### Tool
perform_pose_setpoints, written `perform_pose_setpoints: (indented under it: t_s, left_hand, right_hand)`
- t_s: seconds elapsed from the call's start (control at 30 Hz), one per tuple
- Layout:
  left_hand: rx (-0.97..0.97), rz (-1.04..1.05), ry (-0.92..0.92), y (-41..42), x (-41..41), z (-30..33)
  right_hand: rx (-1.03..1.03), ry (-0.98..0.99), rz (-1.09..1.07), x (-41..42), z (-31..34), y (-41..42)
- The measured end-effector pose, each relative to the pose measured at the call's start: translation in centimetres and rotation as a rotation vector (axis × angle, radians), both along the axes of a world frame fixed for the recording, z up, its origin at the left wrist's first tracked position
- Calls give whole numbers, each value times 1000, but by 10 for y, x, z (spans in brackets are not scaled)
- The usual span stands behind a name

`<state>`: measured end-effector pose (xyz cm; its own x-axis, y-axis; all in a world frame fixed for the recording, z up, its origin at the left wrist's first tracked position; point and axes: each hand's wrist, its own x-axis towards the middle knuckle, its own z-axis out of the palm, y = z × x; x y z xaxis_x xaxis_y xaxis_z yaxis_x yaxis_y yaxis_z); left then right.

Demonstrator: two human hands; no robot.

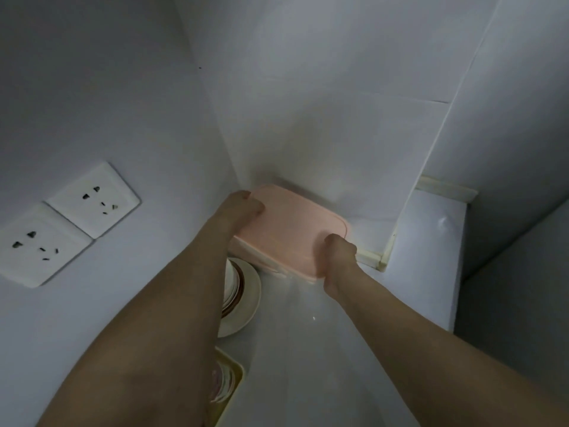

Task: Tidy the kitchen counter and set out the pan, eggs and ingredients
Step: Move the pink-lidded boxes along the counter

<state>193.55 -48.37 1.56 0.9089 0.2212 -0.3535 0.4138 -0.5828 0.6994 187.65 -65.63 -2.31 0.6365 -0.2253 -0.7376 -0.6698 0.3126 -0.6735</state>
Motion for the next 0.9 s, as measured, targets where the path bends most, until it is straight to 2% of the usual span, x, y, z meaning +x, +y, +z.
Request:
perform_pose_setpoints:
  t_s: [0.13, 0.33, 0.67, 0.9]
  left_hand:
    - [38, -4, 21, 17, 19, -22]
    - [193, 12, 38, 36, 36, -51]
    - [593, -2, -34, 51, 41, -79]
    - [534, -17, -19, 49, 35, -65]
  right_hand:
    - [-20, -15, 24, 17, -14, 19]
    - [-43, -46, 167, 39, -23, 45]
    - [-109, 0, 189, 61, -38, 74]
    - [-89, -52, 273, 51, -30, 58]
